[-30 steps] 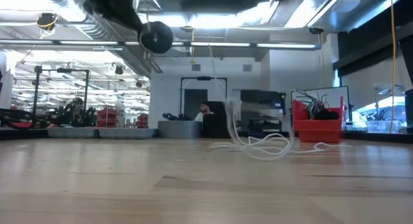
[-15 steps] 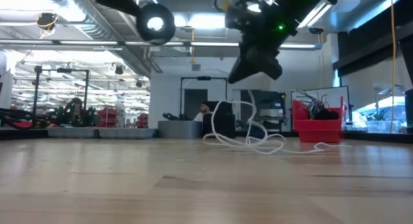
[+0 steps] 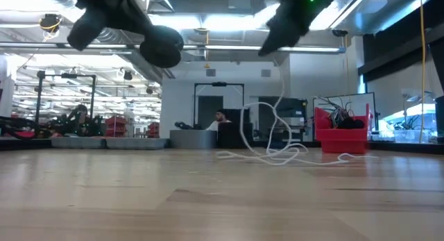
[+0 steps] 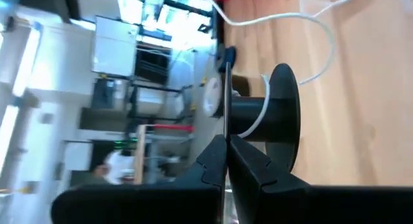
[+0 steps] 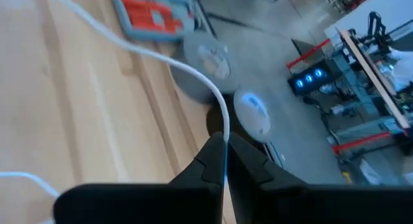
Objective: Coil cords
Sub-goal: Uncoil the white wire from the spool
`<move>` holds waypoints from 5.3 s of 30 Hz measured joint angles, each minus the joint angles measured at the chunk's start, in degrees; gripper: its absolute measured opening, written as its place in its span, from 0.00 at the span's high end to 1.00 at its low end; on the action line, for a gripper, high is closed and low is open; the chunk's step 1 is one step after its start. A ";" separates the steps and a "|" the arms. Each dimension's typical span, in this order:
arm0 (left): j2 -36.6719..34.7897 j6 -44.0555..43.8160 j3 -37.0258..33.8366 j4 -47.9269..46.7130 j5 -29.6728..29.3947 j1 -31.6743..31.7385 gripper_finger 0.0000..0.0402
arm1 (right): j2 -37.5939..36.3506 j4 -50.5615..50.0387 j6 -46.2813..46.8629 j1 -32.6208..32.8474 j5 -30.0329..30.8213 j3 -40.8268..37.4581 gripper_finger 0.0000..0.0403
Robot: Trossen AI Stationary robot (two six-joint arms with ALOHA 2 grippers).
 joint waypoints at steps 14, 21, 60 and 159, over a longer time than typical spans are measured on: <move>1.53 -2.78 0.01 0.66 -3.38 4.80 0.99 | -0.26 26.06 -14.27 8.78 -30.03 0.07 0.97; 1.50 -10.86 0.01 5.30 -3.55 8.79 0.99 | 6.22 32.91 -18.10 7.74 -39.93 0.07 0.97; -11.39 -25.69 0.05 10.23 -10.92 -0.53 0.99 | 12.50 10.54 -6.15 -4.50 -38.05 1.14 0.97; -5.68 -8.19 0.03 27.87 -1.65 2.63 0.99 | 12.45 56.03 -1.87 -1.83 -44.14 -3.41 0.98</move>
